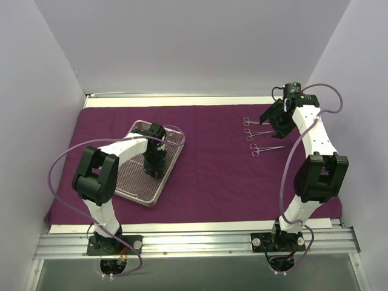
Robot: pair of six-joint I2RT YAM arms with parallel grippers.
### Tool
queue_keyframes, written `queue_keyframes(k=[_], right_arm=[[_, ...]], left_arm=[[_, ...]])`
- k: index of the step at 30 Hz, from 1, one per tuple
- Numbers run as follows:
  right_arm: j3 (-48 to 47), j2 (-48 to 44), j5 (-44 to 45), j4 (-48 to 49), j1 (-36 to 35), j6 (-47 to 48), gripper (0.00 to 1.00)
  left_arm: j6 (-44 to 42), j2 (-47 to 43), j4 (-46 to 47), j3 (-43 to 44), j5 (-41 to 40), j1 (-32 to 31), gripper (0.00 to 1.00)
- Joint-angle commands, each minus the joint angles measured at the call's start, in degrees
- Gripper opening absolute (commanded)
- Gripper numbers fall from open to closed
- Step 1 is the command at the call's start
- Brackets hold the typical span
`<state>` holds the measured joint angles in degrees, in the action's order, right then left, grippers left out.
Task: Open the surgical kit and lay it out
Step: Pick up the medical item from the container, then place the medical item in the surgical kit.
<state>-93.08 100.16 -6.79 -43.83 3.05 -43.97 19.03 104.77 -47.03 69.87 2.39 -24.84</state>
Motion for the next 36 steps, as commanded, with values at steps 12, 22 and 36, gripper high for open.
queue_keyframes(k=[12,22,36], right_arm=[[-8.2,0.9,-2.7,1.1,-5.3,11.6,0.62],[-10.6,0.0,-13.4,14.6,-11.6,26.5,0.57],[13.9,-21.5,-9.7,44.6,-33.8,51.2,0.56]], left_arm=[[-2.2,-3.2,-2.7,3.6,-1.1,0.6,0.02],[-3.3,-10.3,-14.2,25.9,19.9,7.7,0.02],[11.2,-12.0,17.9,5.4,64.6,8.6,0.02]])
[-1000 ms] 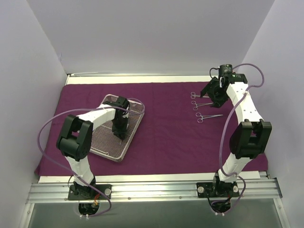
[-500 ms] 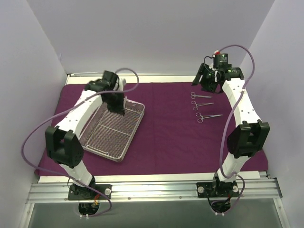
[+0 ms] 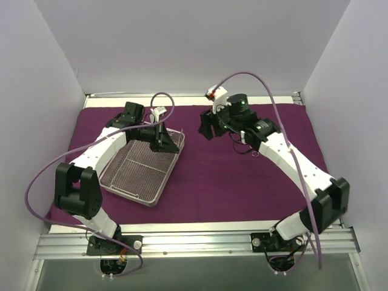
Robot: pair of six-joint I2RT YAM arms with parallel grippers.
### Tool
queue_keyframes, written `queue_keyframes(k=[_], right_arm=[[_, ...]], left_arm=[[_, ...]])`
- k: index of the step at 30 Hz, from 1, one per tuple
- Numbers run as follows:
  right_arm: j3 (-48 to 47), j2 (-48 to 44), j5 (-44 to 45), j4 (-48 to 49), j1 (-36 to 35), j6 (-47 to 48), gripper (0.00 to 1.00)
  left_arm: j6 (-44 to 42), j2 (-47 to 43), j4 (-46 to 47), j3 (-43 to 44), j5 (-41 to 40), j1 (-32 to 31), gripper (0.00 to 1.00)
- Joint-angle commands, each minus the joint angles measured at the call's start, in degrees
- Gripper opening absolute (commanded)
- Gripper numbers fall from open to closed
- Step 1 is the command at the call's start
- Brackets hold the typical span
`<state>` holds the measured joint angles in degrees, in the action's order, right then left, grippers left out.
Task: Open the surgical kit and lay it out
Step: Place the medical item in the surgical kit.
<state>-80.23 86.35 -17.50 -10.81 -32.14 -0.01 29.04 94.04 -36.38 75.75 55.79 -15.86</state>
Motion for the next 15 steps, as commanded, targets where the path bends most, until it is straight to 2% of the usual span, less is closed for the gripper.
queue_keyframes(k=[1,2,4,6,11,15], right_arm=[[-1.1,-7.6,-0.1,5.2,1.0,9.3,0.56],[-2.3,-6.8,-1.0,1.7,0.5,11.6,0.56],[-4.8,-5.9,-6.2,-8.1,-1.0,21.4,0.56],[-4.7,-6.4,-8.6,-13.0,-2.9,33.3,0.57],[-4.9,-6.9,-8.8,-21.9,-7.4,43.8,0.58],[-4.8,-6.4,-6.2,-25.0,-11.6,48.6,0.57]], left_arm=[[-1.6,-1.4,4.9,-1.3,11.8,-0.4,0.02],[-3.1,-1.5,3.3,-1.6,12.6,-0.4,0.02],[-8.1,-1.3,-1.8,-2.2,13.1,-0.7,0.02],[-10.6,-0.6,-4.7,-2.9,12.6,-1.0,0.02],[-5.2,-2.7,0.7,-7.6,12.5,-2.7,0.02],[-6.4,-2.7,-2.7,-6.8,10.5,-6.1,0.02]])
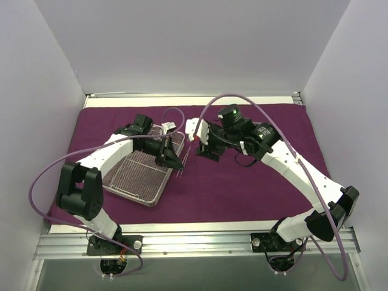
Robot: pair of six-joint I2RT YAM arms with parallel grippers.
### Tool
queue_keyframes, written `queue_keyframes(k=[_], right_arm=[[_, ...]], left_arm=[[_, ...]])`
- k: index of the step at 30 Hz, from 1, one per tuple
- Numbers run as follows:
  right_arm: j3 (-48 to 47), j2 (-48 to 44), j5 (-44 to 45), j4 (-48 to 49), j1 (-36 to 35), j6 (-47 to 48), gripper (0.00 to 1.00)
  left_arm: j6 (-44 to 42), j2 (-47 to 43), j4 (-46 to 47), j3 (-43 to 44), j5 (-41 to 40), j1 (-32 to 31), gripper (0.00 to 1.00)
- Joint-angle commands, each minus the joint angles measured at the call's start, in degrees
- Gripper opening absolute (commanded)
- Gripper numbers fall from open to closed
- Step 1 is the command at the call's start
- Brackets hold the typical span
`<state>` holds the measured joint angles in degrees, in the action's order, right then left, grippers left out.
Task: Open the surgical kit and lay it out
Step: Place the medical item in the surgical kit.
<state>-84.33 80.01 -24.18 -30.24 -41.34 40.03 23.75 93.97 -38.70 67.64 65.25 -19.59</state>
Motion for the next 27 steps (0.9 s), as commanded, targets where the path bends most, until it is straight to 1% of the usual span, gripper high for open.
queue_keyframes(k=[1,7,9,10,18,22,27], right_arm=[[-0.6,0.5,1.6,-6.3,-3.2,9.8,0.56],[1.6,0.7,4.8,-7.2,-8.5,14.6,0.54],[2.2,0.4,4.8,-7.1,-9.2,16.4,0.54],[2.1,0.4,4.8,-7.9,-9.5,16.9,0.54],[1.5,1.3,4.1,-13.9,-10.2,23.2,0.49],[2.1,1.8,4.9,-13.2,-10.9,24.2,0.48],[2.5,3.1,6.3,-11.9,-12.5,25.1,0.45]], left_arm=[[-0.8,-2.7,-0.8,1.0,0.9,-3.0,0.02],[2.0,-4.0,2.6,-1.7,2.1,-6.4,0.02],[1.9,-4.4,2.1,-1.6,2.2,-7.4,0.02],[1.3,-4.8,0.8,-1.2,2.2,-7.5,0.02],[0.8,-5.6,-0.6,-0.1,3.1,-9.2,0.02],[0.9,-5.5,-0.5,0.0,3.3,-9.4,0.02],[0.7,-4.5,-0.6,1.1,3.7,-10.1,0.02]])
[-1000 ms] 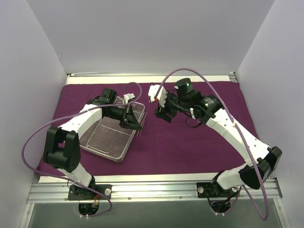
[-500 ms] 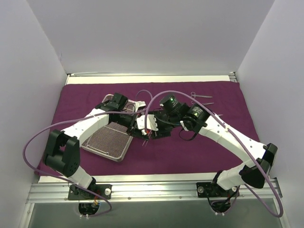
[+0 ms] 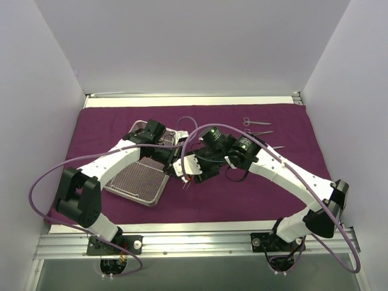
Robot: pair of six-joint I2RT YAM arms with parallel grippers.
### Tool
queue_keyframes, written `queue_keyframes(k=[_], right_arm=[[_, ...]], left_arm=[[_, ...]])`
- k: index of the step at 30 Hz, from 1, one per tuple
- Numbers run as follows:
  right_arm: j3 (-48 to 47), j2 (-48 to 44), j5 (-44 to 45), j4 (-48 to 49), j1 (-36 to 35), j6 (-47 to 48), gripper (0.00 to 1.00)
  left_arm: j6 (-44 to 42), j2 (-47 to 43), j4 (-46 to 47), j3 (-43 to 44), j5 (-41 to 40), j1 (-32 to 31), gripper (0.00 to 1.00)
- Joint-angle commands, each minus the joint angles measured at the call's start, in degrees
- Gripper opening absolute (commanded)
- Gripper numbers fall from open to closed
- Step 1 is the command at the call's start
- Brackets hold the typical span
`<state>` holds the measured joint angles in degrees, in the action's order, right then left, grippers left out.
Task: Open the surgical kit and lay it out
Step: Place the medical item in the surgical kit.
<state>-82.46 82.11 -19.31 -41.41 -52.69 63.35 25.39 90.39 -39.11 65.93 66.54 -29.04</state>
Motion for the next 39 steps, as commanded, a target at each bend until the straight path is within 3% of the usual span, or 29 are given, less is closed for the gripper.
queue_keyframes(k=[1,10,16,17,20,23,29,30,31,35,37,39], right_arm=[[0.6,1.4,1.5,-0.2,-1.3,1.9,0.44],[2.4,1.7,2.5,0.6,-2.1,3.8,0.39],[3.8,1.2,5.1,2.4,-2.4,4.8,0.23],[4.3,1.0,5.8,2.9,-2.5,5.0,0.15],[4.9,0.9,7.9,4.1,-2.6,5.4,0.03],[5.9,0.5,7.9,5.1,-2.5,4.7,0.00],[8.7,-0.8,7.5,7.9,-2.0,0.6,0.00],[8.9,-0.9,7.6,7.3,-2.0,-0.8,0.00],[9.8,-1.2,7.8,7.1,-1.6,-1.6,0.00],[13.9,-2.9,7.6,8.3,0.7,-9.9,0.00],[15.1,-3.6,5.2,12.5,3.7,-21.8,0.00],[16.3,-3.8,6.3,19.0,9.4,-33.9,0.00]], left_arm=[[-1.0,-0.7,-0.2,3.0,2.4,-0.8,0.02],[-1.0,0.2,-0.4,4.3,3.4,-1.5,0.02],[0.2,0.2,1.5,3.4,4.3,-1.5,0.04],[0.2,0.3,1.4,3.5,4.4,-1.5,0.06],[-0.8,0.6,0.4,3.9,4.6,-1.4,0.19],[-2.1,0.8,-1.0,4.6,4.0,-0.8,0.38],[-3.7,0.9,-1.1,5.2,3.2,1.0,0.58],[-5.1,1.0,-4.6,6.0,1.3,3.1,0.85],[-6.3,0.5,-5.6,6.6,-0.8,4.7,0.94],[-0.6,-5.0,-1.8,3.9,-16.6,18.1,0.94],[2.1,-8.5,-1.3,3.3,-23.2,24.9,0.94],[0.6,-8.9,-6.0,6.6,-33.8,26.4,0.94]])
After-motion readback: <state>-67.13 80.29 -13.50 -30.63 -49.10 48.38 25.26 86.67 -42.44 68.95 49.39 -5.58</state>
